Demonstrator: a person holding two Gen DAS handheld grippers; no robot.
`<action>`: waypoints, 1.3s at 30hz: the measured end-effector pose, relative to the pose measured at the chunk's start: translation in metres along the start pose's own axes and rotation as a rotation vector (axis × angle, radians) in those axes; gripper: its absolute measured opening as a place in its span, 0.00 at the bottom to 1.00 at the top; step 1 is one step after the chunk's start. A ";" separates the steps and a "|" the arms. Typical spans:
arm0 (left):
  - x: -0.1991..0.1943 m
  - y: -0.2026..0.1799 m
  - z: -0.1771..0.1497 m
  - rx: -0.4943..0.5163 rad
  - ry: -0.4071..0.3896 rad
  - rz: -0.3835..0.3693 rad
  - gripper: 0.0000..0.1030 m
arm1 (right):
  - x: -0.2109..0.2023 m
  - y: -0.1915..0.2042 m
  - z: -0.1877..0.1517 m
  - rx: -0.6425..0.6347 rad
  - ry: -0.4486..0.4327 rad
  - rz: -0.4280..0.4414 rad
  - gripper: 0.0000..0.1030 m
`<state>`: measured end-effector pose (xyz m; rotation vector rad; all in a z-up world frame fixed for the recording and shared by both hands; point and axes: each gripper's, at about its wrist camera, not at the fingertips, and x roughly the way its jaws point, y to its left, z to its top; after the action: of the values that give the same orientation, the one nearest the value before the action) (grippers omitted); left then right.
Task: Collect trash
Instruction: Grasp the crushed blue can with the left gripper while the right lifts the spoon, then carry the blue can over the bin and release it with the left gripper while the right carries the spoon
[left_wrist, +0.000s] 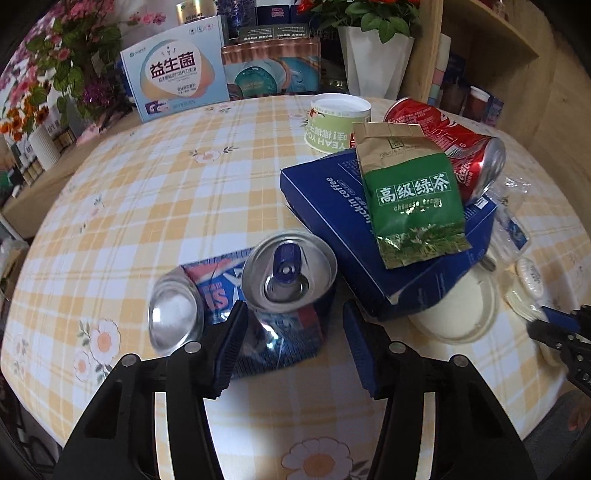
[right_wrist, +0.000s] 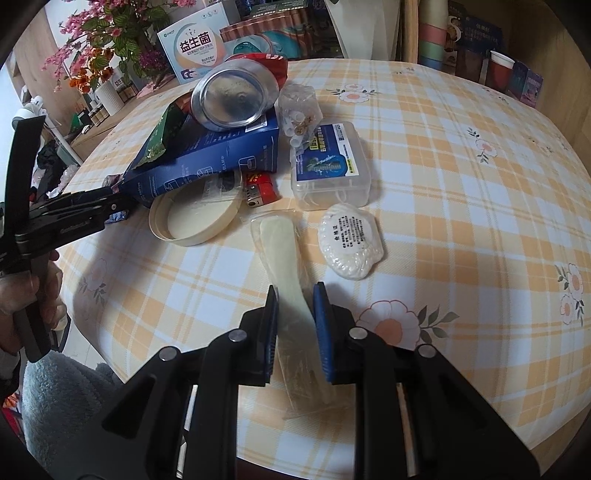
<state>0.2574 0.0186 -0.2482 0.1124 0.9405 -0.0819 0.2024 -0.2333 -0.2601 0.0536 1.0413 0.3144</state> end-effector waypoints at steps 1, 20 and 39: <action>0.002 -0.001 0.002 0.004 0.002 0.012 0.51 | 0.000 -0.001 0.000 0.000 -0.001 0.003 0.22; -0.056 0.030 -0.013 -0.087 -0.078 -0.090 0.44 | -0.012 0.007 -0.009 0.019 -0.015 0.057 0.21; -0.156 -0.029 -0.064 -0.072 -0.134 -0.320 0.44 | -0.066 0.007 -0.024 0.060 -0.102 0.080 0.21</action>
<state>0.1111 0.0013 -0.1609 -0.1103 0.8197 -0.3471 0.1498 -0.2473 -0.2153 0.1635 0.9483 0.3494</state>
